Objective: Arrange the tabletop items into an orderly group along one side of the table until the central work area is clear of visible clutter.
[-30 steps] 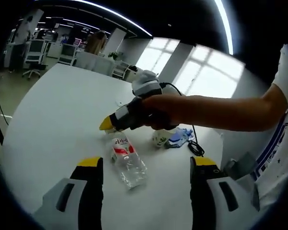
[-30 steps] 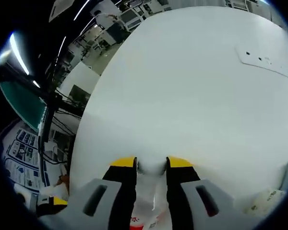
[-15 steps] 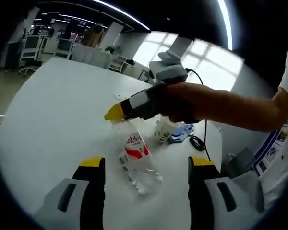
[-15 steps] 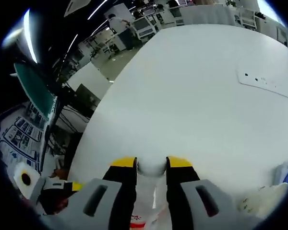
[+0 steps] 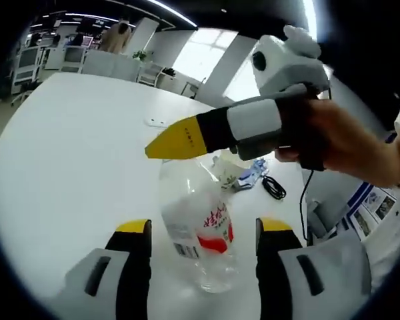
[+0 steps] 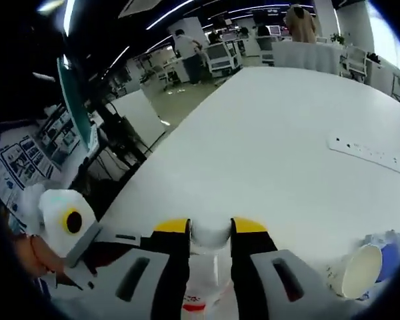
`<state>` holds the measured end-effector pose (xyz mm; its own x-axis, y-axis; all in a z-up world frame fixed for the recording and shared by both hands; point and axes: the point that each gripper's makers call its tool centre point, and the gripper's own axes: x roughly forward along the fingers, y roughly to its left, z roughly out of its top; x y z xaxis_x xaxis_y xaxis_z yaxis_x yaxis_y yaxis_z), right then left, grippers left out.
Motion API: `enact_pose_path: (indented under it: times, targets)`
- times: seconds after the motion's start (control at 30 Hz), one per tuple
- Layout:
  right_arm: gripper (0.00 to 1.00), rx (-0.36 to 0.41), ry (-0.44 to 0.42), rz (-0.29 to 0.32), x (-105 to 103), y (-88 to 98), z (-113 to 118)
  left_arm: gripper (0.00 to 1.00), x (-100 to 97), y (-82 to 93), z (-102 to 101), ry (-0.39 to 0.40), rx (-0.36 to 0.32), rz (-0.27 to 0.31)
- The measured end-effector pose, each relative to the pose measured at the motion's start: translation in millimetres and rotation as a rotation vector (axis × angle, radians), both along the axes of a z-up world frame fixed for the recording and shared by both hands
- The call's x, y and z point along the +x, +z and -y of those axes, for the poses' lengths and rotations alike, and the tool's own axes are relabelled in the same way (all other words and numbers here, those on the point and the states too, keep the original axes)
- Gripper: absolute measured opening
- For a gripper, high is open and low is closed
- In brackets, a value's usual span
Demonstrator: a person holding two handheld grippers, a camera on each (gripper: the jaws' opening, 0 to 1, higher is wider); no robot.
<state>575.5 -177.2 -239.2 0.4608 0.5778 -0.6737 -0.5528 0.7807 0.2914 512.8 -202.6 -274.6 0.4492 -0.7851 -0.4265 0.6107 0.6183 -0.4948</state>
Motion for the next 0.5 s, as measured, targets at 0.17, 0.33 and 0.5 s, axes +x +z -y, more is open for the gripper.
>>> enact_pose_path:
  times: [0.17,0.33,0.5]
  targets:
    - [0.21,0.009,0.011,0.051,-15.3,13.1,4.8,0.58,-5.4,-2.7,8.6,-0.057,0.011,0.001]
    - [0.21,0.010,0.013,0.091,-32.0,24.8,10.5,0.52,-15.5,-2.3,17.4,-0.129,0.038,0.020]
    - [0.20,0.012,0.006,0.125,-44.3,32.2,15.5,0.42,-22.2,-3.6,22.3,-0.168,0.069,0.051]
